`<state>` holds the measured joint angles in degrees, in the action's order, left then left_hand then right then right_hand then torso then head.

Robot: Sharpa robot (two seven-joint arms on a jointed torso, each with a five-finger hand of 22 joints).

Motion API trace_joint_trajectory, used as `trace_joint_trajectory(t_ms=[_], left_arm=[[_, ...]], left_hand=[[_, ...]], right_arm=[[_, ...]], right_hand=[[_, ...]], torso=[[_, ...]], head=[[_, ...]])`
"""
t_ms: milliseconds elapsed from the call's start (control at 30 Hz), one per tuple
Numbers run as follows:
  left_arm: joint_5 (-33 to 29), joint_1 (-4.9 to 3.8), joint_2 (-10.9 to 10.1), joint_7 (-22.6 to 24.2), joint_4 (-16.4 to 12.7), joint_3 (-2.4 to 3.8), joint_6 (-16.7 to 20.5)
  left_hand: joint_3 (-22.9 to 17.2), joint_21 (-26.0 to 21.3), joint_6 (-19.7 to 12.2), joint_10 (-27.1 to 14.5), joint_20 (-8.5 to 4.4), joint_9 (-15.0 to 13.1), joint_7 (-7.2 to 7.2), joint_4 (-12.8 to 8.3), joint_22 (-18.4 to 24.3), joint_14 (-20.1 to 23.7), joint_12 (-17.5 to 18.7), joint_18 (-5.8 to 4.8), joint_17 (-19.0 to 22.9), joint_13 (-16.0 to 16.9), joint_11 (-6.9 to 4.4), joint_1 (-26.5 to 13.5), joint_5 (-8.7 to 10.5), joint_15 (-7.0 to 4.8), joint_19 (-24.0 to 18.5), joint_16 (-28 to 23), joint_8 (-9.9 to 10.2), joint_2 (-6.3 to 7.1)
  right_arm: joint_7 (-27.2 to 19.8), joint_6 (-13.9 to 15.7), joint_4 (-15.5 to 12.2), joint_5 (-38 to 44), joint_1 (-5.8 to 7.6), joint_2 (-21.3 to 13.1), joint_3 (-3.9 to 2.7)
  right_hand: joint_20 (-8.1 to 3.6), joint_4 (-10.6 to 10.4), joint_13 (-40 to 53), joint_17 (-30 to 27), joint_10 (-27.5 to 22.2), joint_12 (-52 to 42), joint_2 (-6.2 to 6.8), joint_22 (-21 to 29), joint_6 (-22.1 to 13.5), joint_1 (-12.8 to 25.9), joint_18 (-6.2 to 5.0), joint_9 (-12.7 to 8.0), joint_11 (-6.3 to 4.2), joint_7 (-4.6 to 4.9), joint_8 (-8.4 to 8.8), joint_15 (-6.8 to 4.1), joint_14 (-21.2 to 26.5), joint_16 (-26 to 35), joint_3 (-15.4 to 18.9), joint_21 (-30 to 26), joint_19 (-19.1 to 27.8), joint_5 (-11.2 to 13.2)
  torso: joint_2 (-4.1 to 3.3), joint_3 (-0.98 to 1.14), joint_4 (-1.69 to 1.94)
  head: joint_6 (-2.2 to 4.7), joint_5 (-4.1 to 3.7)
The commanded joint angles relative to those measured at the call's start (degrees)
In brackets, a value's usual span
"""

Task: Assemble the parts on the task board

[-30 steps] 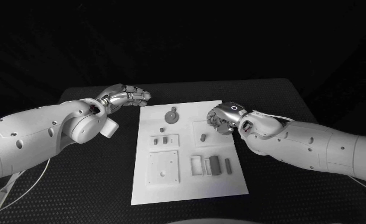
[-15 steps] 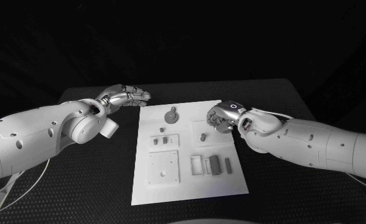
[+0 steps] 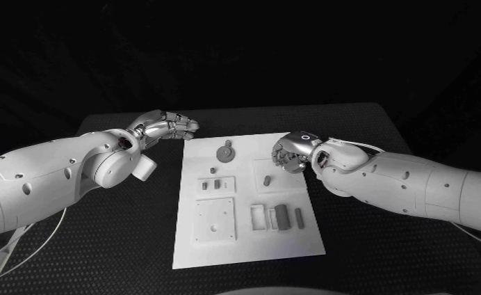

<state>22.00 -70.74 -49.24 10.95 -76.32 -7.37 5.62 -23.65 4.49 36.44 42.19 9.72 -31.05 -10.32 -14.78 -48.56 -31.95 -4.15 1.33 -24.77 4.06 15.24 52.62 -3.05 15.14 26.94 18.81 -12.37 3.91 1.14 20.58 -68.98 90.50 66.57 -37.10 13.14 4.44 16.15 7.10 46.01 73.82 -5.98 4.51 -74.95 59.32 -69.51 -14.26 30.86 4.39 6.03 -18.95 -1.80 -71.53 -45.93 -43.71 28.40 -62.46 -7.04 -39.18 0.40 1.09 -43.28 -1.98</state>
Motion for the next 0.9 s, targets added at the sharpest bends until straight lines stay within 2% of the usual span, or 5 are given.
trace_joint_trajectory(t_ms=[33,167,400,767,900], left_arm=[[0.1,-0.03,0.2,0.3,-0.1,0.04,-0.7],[0.1,-0.03,0.2,0.3,-0.1,0.04,-0.8],[0.1,-0.02,0.2,0.3,0.0,0.03,-0.9],[0.1,-0.01,0.3,0.1,0.1,0.03,-0.9],[0.2,0.01,0.5,-0.1,0.2,0.03,-1.1]], left_hand=[[0.0,-0.2,0.0,0.2,-0.25,0.1,-4.50,-0.4,0.1,-0.4,0.3,-0.38,-0.1,-0.1,0.18,0.2,-0.02,-0.11,0.3,0.2,-0.2,-0.18],[0.0,-0.2,0.0,0.2,-0.25,0.1,-4.50,-0.5,0.1,-0.4,0.3,-0.38,-0.1,-0.1,0.19,0.2,-0.01,-0.11,0.3,0.2,-0.2,-0.17],[0.0,-0.2,0.0,0.2,-0.25,0.1,-4.49,-0.5,0.1,-0.4,0.3,-0.39,-0.1,-0.1,0.19,0.2,-0.01,-0.11,0.3,0.2,-0.2,-0.17],[0.0,-0.2,0.0,0.2,-0.25,0.1,-4.49,-0.5,0.1,-0.4,0.3,-0.39,-0.1,-0.1,0.19,0.2,-0.01,-0.11,0.3,0.2,-0.2,-0.17],[0.0,-0.2,0.0,0.2,-0.25,0.1,-4.49,-0.5,0.1,-0.4,0.3,-0.39,-0.1,-0.1,0.19,0.2,-0.01,-0.11,0.3,0.2,-0.2,-0.17]], right_arm=[[0.8,-2.9,0.7,0.0,0.01,0.4,0.11],[0.8,-2.9,0.7,0.0,0.13,0.5,0.11],[0.8,-3.9,0.0,-0.5,0.24,0.2,0.07],[0.9,-5.1,-1.2,-2.1,1.44,-0.7,-0.50],[0.8,-5.0,-0.8,-3.3,1.62,-0.6,-0.76]], right_hand=[[0.13,0.0,0.1,0.0,0.3,0.2,0.04,-1.3,0.0,0.7,-0.74,0.0,-0.08,0.33,0.04,-0.24,0.2,-0.4,-0.4,0.2,0.1,-0.2],[0.14,0.1,0.1,0.0,0.3,0.3,0.03,-1.3,-0.1,0.8,-0.74,0.0,-0.08,0.34,0.05,-0.23,0.2,-0.4,-0.4,0.3,0.2,-0.2],[0.14,0.1,0.1,0.0,0.3,0.3,-0.01,-1.3,-0.1,0.8,-0.74,0.1,-0.08,0.34,0.06,-0.23,0.2,-0.4,-0.4,0.3,0.2,-0.2],[0.13,0.1,0.1,0.0,0.3,0.4,-0.07,-1.3,-0.1,0.9,-0.74,0.1,-0.08,0.35,0.08,-0.23,0.2,-0.4,-0.4,0.3,0.2,-0.2],[0.13,0.1,0.2,0.0,0.3,0.4,-0.10,-1.3,-0.1,0.9,-0.74,0.1,-0.08,0.36,0.09,-0.23,0.2,-0.4,-0.3,0.3,0.2,-0.2]], torso=[[0.00,0.04,0.01],[-0.02,0.03,0.11],[-0.01,0.04,0.05],[0.03,0.03,0.01],[0.04,0.05,-0.03]], head=[[-0.08,0.02],[-0.05,0.02],[-0.15,0.19],[-0.13,0.23],[0.01,0.16]])
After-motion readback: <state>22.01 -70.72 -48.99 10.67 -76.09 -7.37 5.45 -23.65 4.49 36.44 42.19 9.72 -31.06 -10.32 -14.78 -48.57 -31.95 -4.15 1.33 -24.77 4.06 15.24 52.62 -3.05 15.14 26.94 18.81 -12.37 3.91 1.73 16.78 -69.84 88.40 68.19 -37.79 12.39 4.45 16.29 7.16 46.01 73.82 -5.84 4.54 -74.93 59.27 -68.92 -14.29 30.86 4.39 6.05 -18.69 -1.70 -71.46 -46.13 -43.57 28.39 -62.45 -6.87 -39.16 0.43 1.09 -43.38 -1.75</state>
